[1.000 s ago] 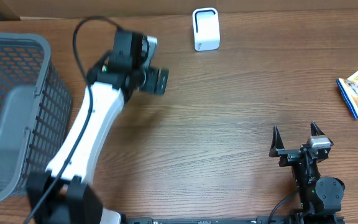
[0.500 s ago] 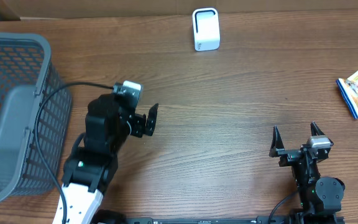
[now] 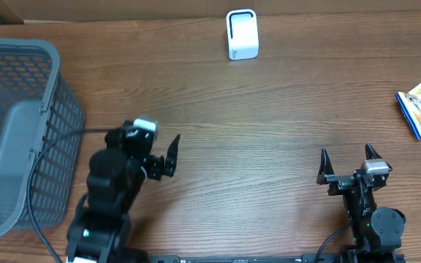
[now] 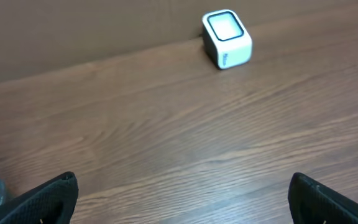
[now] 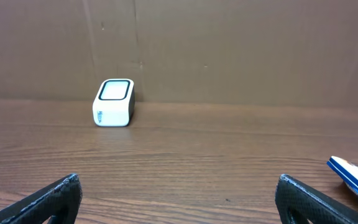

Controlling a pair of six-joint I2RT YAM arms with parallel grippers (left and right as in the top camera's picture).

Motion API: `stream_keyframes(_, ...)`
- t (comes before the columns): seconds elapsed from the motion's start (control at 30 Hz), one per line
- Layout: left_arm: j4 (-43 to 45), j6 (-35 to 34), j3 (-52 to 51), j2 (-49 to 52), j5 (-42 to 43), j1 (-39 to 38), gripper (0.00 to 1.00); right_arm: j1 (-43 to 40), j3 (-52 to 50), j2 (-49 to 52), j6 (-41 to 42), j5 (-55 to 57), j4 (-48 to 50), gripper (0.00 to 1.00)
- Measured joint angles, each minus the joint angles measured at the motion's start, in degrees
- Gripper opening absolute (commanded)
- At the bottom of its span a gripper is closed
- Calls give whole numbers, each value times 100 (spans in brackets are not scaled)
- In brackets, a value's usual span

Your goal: Scan the item barcode

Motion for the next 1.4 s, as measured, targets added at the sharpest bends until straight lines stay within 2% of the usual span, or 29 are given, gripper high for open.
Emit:
stream_keyframes(0.33, 2105, 15, -2223, -1257, 505, 599, 100, 0, 0, 0, 2, 2, -2, 100)
stream_keyframes(0.6, 2603, 13, -3047, -2015, 688, 839, 100, 0, 0, 0, 4, 2, -2, 100)
stream_keyframes(0.93, 2420, -160, -3432, -2841, 702, 1080, 100, 0, 0, 0, 2, 2, -4, 100)
stream_keyframes(1.1, 1832, -199, -3440, -3154, 592, 1080, 100, 0, 0, 0, 4, 2, 0, 100)
stream_keyframes(1.4, 1792, -262, -3447, -3587, 435, 1080, 100, 0, 0, 0, 4, 2, -2, 100)
